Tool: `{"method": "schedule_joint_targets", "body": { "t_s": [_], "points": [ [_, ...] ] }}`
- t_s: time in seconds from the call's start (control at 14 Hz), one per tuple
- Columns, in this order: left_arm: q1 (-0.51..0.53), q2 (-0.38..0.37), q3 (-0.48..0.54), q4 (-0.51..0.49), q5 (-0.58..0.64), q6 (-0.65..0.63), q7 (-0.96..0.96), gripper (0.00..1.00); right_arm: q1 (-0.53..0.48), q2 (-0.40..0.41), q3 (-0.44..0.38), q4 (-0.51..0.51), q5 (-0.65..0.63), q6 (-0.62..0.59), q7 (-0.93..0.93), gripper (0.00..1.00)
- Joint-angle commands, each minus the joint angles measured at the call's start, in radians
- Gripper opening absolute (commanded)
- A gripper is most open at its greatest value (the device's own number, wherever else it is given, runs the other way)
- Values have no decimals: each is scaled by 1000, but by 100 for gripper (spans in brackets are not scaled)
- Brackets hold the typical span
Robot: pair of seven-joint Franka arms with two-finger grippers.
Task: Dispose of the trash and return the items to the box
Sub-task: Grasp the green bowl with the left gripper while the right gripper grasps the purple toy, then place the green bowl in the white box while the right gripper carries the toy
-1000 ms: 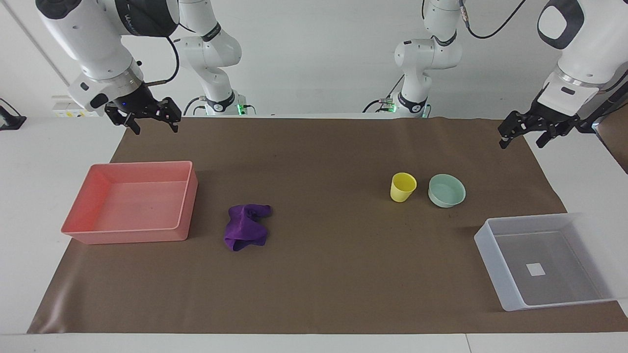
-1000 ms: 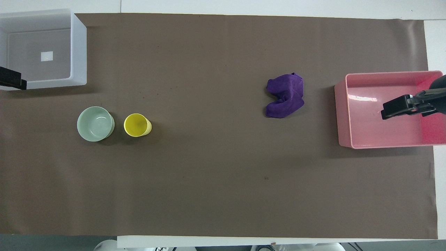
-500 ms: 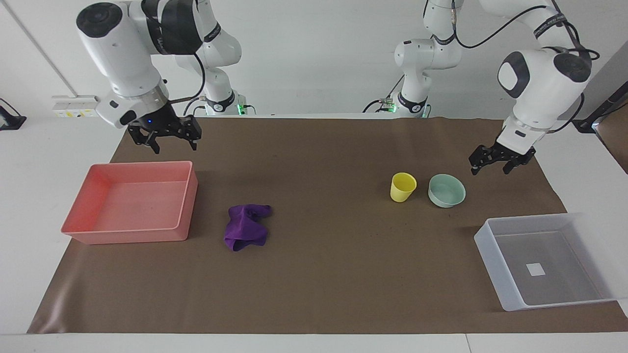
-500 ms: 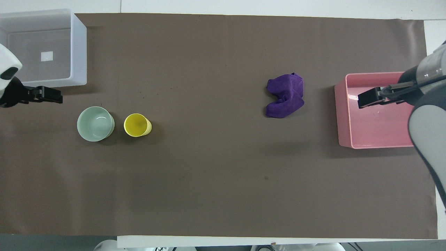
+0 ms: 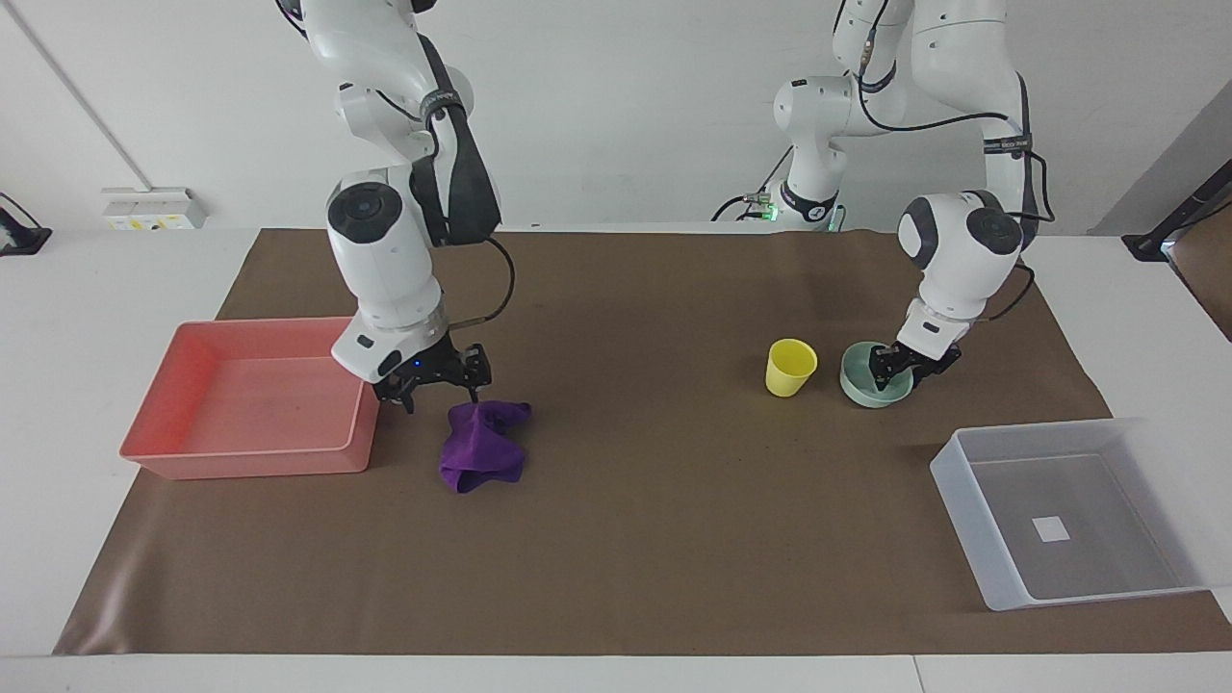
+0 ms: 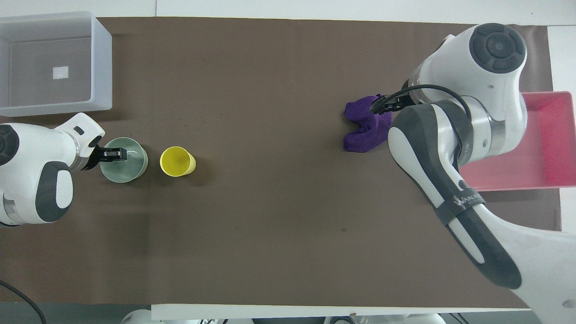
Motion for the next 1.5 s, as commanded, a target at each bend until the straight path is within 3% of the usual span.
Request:
{"method": "schedule_joint_targets", "body": {
  "t_s": [0.0,0.07,0.21,0.29,0.36,0.43,0.5,0.57,0.79,0.93,1.0,1.14,1.21,1.29,1.43],
  "points": [
    [-9,-4,8,38,-3,-27,-16,0,20,73,1,-3,17,96,62,92],
    [-8,-2,10,87,-3,-97,-16,0,37,81,1,-30,17,127,71,88],
    [-3,-16,10,251,-3,-330,-21,0,33,75,1,-99,17,187,65,58],
    [-2,-2,11,392,-14,-478,-22,0,33,73,1,-109,17,184,65,47],
    [2,43,17,551,-55,-609,-28,0,33,72,1,-109,17,175,65,36],
    [32,139,23,715,-139,-694,-28,0,34,72,1,-107,17,175,68,22],
    [82,175,26,812,-190,-713,-28,0,34,72,0,-104,17,172,70,12],
    [110,221,25,841,-202,-699,-28,0,33,72,0,-97,17,168,73,2],
    [190,394,25,928,-203,-523,-25,0,28,47,0,-57,17,109,74,0],
    [221,528,25,1058,-203,-485,-27,0,27,8,0,-2,16,0,73,0],
    [227,565,26,1079,-199,-445,-24,0,27,-15,0,23,16,-50,74,0],
    [229,593,25,1007,-158,-274,-14,0,14,-57,-11,81,8,-162,74,0],
    [223,590,25,943,-137,-186,-13,26,-4,-72,-11,110,-1,-216,71,0],
    [219,588,25,924,-132,-152,-11,95,-28,-85,-11,136,-3,-267,62,0],
    [218,588,25,983,-123,-278,-14,100,-81,-112,-12,169,-12,-341,12,0]
  ]
}}
